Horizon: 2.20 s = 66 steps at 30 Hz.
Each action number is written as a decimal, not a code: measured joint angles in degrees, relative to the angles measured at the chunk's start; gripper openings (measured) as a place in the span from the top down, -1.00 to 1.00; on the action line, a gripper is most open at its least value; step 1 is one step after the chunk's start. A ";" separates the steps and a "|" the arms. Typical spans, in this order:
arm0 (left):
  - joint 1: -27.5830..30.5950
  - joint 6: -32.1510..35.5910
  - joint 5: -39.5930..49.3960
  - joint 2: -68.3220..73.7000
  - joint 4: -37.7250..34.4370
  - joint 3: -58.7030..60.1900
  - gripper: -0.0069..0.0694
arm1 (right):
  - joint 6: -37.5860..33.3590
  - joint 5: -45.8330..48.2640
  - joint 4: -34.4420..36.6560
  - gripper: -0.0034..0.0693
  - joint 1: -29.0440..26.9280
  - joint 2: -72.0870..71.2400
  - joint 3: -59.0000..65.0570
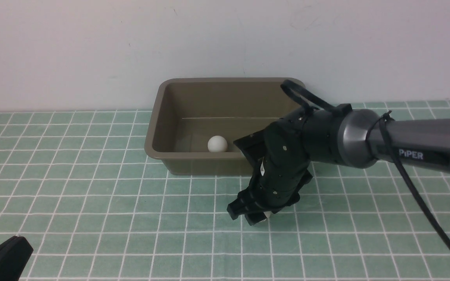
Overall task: Put the table tennis balls in the box on the green coffee tablecloth.
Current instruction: 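Reach for and grasp a ping pong ball on the table, then release the ping pong ball into the bin and lift the gripper away, then reach for and grasp a ping pong ball on the table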
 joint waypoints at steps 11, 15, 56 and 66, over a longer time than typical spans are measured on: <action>0.00 0.12 0.07 0.00 0.00 0.00 0.84 | -18.50 8.97 20.99 -0.10 0.00 -3.81 -3.88; 0.00 0.12 0.07 0.00 0.00 0.00 0.84 | -23.06 8.69 23.08 -0.10 -0.13 -6.43 -11.91; 0.00 0.14 1.14 0.00 -0.79 0.00 0.84 | -8.83 23.03 -4.21 -0.61 -6.32 -7.32 -43.02; 0.00 0.14 1.58 0.00 -1.09 0.00 0.84 | -8.13 19.14 -1.34 -0.42 -6.32 -24.33 -4.41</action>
